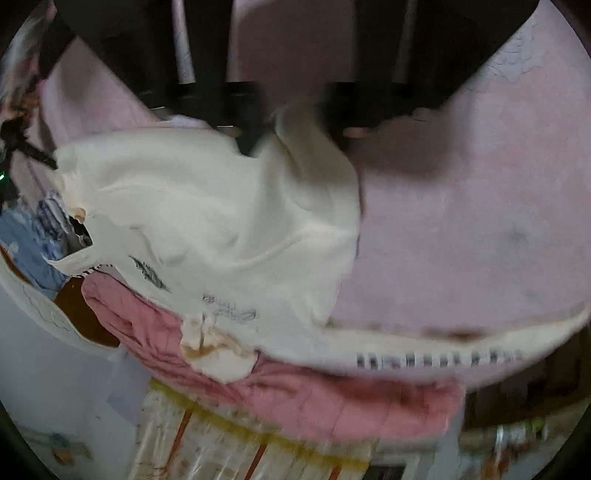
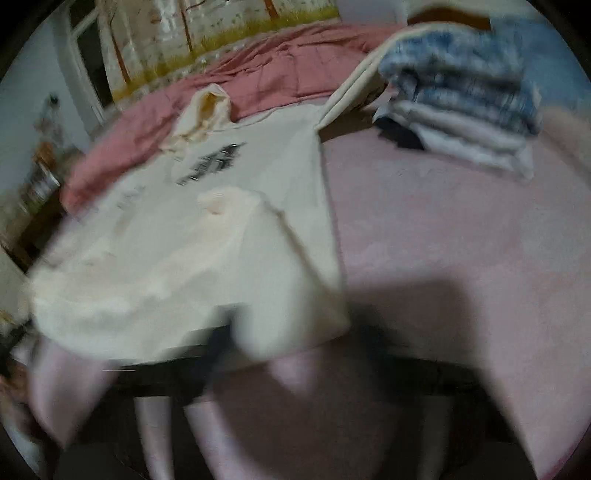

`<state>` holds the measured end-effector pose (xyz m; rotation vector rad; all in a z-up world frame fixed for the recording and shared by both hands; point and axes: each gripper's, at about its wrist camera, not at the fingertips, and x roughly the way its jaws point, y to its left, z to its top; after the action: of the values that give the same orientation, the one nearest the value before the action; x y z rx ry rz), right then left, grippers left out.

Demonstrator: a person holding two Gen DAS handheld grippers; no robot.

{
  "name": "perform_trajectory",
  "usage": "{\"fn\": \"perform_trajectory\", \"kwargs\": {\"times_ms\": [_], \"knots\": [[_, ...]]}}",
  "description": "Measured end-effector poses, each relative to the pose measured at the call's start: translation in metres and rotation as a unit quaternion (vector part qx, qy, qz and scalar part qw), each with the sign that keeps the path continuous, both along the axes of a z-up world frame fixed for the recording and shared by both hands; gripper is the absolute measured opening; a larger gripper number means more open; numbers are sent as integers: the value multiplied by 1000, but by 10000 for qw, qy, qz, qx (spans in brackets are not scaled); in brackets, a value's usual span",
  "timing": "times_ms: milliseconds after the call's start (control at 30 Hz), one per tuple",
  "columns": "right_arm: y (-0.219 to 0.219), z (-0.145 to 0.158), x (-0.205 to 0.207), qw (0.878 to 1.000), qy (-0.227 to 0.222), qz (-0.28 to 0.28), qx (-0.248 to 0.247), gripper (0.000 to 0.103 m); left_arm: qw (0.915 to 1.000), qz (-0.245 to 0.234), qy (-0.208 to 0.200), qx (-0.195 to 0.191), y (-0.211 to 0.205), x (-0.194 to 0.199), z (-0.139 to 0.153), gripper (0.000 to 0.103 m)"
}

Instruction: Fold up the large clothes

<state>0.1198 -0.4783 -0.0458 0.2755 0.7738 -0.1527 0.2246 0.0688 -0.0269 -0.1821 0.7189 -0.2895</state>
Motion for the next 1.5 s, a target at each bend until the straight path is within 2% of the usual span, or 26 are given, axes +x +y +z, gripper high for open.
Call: {"fn": "perform_trajectory", "kwargs": {"times_ms": [67,100,167,233,300,400,467,500,567,633,667,733,767,800,867,900,933,967,1000,1067,1133,1233,1267,1333,1400,1500], "knots": [[0,19,-13,9988,-459,-182,-71,14,9970,68,-735,233,-4,-22,22,13],[0,29,-18,9977,-616,-213,-193,14,9948,186,-852,519,-8,-27,29,13],[3,49,-25,9950,-800,-285,-530,11,9963,-52,-707,486,-10,-30,33,14],[0,56,-24,9939,-709,-332,-776,11,9968,-97,-275,746,-13,-27,19,19],[-10,44,-17,9964,-361,-394,-652,11,9943,76,-31,1068,-13,-26,-4,44],[-10,13,-4,9957,259,-389,-800,14,9939,196,-62,1083,-9,-29,-12,63],[-1,7,0,9908,352,-435,-1228,28,9959,136,-132,889,-6,-31,-1,78],[3,10,-2,9880,256,-516,-1436,32,9968,117,-129,777,-5,-30,5,79],[12,28,-5,9831,-90,-521,-1752,56,9981,-65,-133,594,-6,-25,17,81],[16,46,-4,9827,-414,-392,-1760,73,9988,-211,-112,426,-10,-16,22,87],[19,53,-1,9842,-506,-209,-1685,74,9990,-290,19,348,-12,-6,23,89],[26,60,13,9869,-483,230,-1520,74,9978,-487,420,148,-17,13,13,71],[29,60,23,9870,-430,371,-1501,74,9963,-565,619,170,-23,21,4,39],[30,58,32,9868,-339,378,-1537,74,9955,-513,727,339,-28,27,-4,20],[30,42,59,9868,114,357,-1578,74,9969,-428,552,366,-32,28,-1,11],[26,33,73,9875,317,387,-1496,74,9979,-450,232,416,-34,23,10,10],[23,23,83,9879,437,373,-1442,69,9976,-437,-94,534,-38,17,21,10],[21,19,89,9875,471,321,-1466,29,9963,-411,-422,633,-41,11,30,10],[19,19,90,9876,373,242,-1505,10,9947,-380,-644,710,-44,7,36,10],[20,30,77,9881,-338,4,-1502,11,9925,-297,-889,787,-46,7,43,10],[19,35,68,9849,-632,-252,-1589,11,9919,-190,-715,1030,-50,17,33,12],[8,15,85,9911,-94,-290,-1292,11,9889,42,286,1460,-50,51,-7,38],[5,8,90,9923,80,-282,-1204,11,9881,153,480,1454,-46,56,-16,53],[0,0,92,9934,235,-285,-1084,11,9900,209,591,1261,-38,58,-14,58],[-1,2,92,9932,242,-303,-1101,12,9889,392,772,1207,-32,57,-13,69],[0,4,87,9907,225,-464,-1259,29,9934,482,671,797,-18,42,-10,70]]}}
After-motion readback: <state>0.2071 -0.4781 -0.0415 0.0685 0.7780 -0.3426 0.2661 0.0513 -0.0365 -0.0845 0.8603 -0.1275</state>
